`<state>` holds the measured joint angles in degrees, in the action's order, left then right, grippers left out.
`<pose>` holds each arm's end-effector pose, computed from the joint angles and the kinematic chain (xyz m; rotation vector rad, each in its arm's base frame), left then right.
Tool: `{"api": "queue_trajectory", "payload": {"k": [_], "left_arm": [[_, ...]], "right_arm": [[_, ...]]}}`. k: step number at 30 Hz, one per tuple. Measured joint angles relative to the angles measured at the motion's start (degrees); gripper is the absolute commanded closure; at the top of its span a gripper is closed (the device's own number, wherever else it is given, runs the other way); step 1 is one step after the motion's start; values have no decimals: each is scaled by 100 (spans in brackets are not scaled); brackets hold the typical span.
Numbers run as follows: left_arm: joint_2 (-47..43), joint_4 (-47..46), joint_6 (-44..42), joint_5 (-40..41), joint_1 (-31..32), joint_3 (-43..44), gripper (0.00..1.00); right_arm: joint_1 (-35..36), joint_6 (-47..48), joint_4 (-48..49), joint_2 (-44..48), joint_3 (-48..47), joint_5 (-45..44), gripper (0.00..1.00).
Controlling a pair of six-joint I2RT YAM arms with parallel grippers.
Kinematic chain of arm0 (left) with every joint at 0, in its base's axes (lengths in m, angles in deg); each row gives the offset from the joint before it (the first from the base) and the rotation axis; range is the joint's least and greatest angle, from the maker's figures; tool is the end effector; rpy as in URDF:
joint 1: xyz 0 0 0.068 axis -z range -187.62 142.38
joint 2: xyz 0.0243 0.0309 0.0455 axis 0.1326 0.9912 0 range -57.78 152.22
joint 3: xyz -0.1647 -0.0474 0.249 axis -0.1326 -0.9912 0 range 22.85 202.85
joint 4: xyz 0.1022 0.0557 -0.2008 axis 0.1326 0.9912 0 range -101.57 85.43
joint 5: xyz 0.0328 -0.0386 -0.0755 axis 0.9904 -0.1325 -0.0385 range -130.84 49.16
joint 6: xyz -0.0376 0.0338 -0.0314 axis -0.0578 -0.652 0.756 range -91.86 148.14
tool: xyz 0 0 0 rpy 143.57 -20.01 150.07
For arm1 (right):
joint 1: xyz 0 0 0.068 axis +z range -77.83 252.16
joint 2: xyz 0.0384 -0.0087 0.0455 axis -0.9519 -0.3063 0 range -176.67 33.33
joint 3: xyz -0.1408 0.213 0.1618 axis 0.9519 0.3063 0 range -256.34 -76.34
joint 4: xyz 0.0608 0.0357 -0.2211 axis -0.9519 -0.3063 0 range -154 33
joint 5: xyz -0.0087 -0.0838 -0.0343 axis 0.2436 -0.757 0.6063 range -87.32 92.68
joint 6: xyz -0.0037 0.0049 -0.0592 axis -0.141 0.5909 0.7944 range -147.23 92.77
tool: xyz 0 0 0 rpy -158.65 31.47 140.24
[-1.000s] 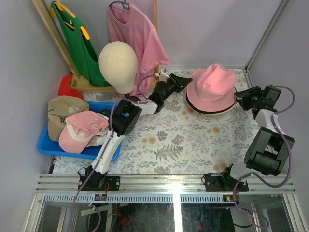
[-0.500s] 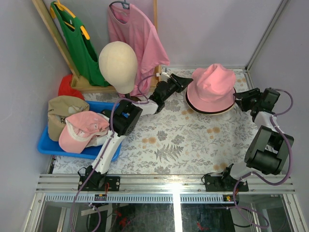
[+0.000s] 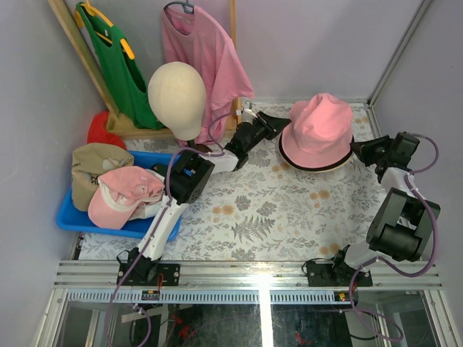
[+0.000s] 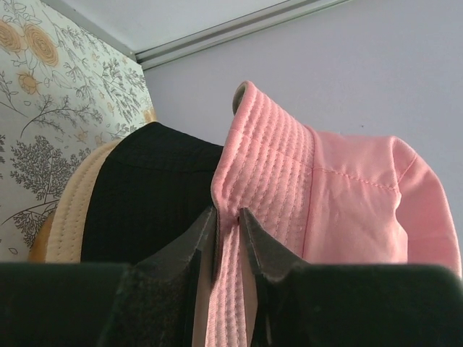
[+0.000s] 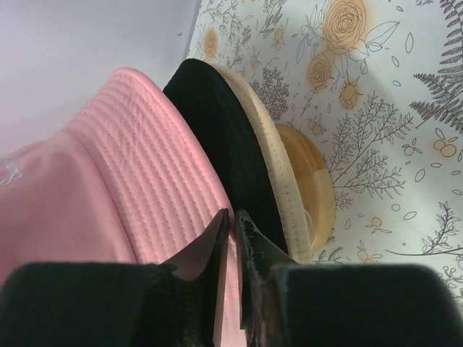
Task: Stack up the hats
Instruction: Move the hat stand to the center of the board.
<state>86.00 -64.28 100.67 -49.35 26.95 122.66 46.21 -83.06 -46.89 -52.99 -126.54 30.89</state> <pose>0.4643 -0.3279 0.2002 -0.3976 1.5920 -1.6047 0.2877 -0.1171 0.2806 1.0935 1.7519 0.8238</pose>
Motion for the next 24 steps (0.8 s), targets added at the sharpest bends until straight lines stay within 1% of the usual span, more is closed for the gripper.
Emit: {"api": "queue_trajectory", "payload": {"k": [2,8,14,21,24], "left_arm": [[-2,-7,-2,15,7,-33,83],[-35,-26,0,116,39,-378,83],[-262,-2,2,269,42,-831,83],[-306,11,7,315,37,-905,84],[-306,20,9,315,31,-905,86]], "right_arm": [[0,-22,2,0,4,0,100],[0,-52,11,0,4,-7,100],[0,42,-44,17,4,-72,100],[2,262,-186,17,4,-225,100],[2,339,-208,13,4,-262,100]]}}
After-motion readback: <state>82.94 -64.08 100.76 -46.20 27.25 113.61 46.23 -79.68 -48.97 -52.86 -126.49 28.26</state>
